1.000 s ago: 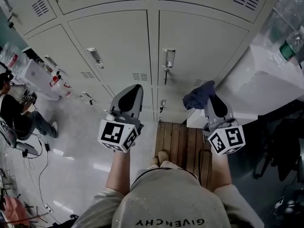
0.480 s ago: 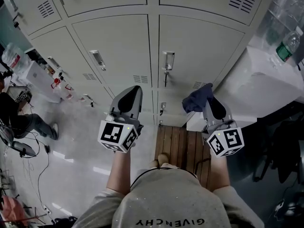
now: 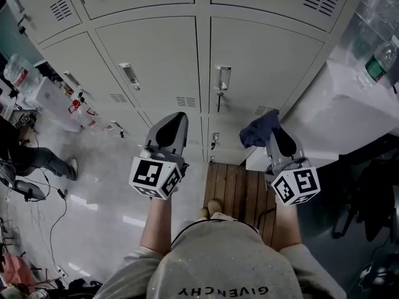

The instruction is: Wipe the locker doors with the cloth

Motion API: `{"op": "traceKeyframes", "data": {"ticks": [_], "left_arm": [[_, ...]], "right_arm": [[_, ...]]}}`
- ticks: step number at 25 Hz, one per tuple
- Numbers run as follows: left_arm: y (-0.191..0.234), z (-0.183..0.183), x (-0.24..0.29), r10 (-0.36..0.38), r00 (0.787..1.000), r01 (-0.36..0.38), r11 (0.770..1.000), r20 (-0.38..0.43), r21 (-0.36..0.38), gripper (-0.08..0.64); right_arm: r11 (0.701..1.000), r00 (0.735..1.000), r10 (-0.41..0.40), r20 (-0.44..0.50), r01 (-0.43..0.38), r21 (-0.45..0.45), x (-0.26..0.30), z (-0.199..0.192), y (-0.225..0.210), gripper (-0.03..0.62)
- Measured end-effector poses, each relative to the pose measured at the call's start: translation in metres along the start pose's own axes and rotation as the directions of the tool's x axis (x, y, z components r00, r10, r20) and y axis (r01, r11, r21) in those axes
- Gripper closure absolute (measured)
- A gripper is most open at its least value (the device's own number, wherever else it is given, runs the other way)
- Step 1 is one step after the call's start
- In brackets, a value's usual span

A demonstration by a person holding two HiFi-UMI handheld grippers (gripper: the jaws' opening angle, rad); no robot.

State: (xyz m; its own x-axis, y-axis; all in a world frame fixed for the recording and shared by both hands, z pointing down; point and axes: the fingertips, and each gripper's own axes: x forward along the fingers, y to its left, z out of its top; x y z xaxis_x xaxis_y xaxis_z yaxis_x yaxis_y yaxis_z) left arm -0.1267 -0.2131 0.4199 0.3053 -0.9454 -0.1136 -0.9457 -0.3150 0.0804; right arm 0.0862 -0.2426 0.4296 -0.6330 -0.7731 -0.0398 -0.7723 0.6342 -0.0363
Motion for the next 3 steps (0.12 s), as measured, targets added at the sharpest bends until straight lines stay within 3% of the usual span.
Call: {"op": "traceKeyframes", "data": {"ticks": [3], "left_arm": [[-0.0006,-0.0012,0.0001,-0.001,1.0,0.001,1.0,-0.004,0.0,0.561]], "right_arm": [[1.0,1.0,0.002,-0.006,-0.002,0.007,-0.0005,-0.003,-0.0005,0.537]]}}
